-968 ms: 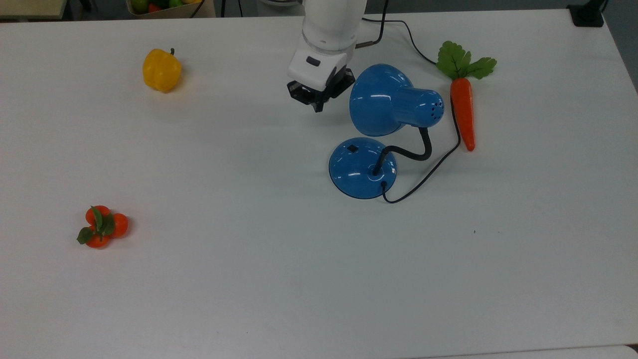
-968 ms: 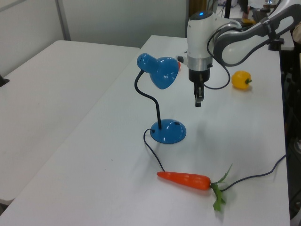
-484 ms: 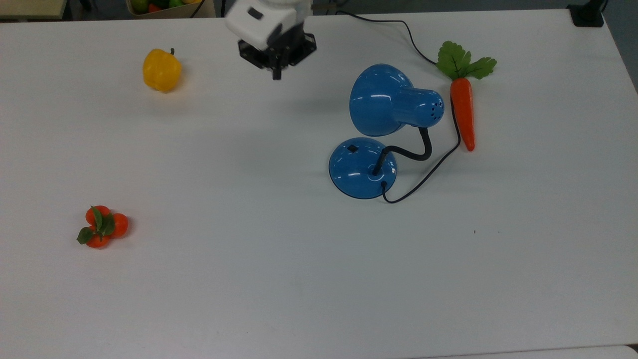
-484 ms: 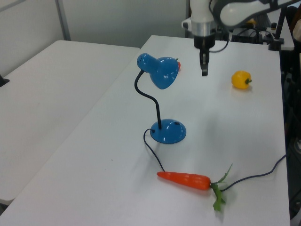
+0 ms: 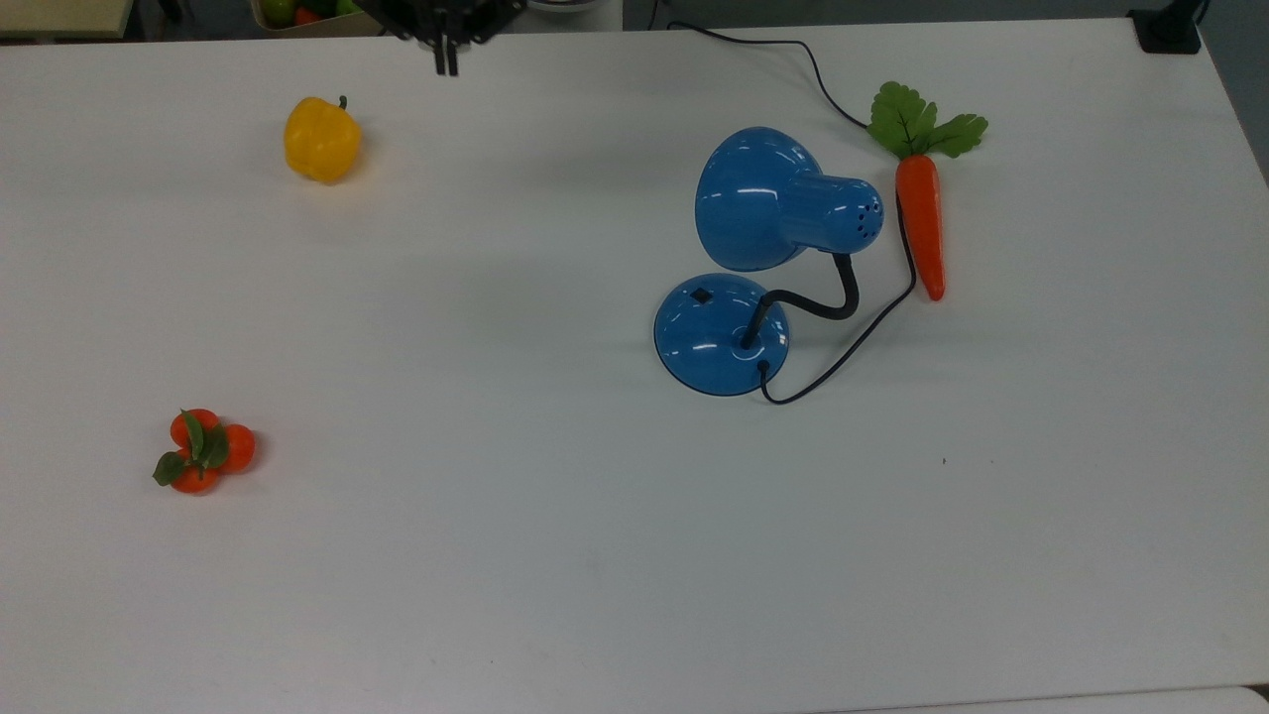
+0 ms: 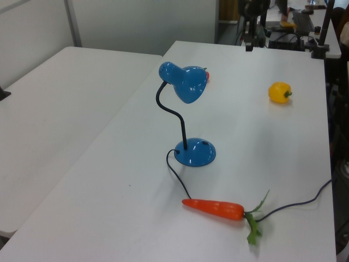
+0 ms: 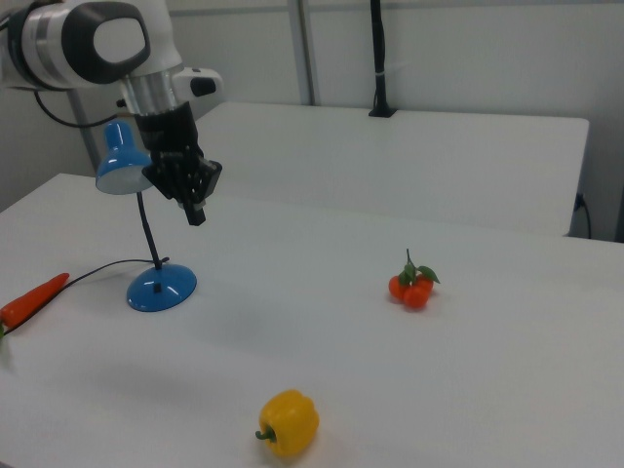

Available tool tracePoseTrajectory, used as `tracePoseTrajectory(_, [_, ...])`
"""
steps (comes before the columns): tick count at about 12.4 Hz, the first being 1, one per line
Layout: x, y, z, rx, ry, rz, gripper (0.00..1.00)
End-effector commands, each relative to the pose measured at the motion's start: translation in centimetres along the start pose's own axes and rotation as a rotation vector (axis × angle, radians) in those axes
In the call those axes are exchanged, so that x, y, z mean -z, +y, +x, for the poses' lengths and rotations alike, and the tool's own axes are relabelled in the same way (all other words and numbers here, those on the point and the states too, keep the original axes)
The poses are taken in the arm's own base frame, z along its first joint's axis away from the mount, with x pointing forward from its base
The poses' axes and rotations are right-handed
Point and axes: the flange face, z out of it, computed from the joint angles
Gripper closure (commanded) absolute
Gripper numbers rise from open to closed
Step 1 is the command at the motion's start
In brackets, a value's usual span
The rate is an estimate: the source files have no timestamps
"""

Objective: Turn off lamp

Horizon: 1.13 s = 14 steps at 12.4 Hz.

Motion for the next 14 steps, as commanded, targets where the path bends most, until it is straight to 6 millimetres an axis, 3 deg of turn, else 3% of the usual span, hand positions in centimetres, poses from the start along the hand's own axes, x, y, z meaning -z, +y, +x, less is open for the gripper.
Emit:
tracePoseTrajectory(1, [1.2,1.1,-0.6,-0.043,-0.009,0.009,0.71])
tracePoseTrajectory(2, [1.9,1.6,-1.1,-0.052,0.003,0.008,0.44])
tracePoseTrajectory(3, [2.0,1.9,-1.2,-0.057,0.006,0.007,0.1])
tracePoseTrajectory(4, [2.1,2.1,-1.3,-0.061,0.007,0.007,0.0])
tracePoseTrajectory(14, [2.7,2.3,-2.1,-0.067,-0.009,0.003,0.0])
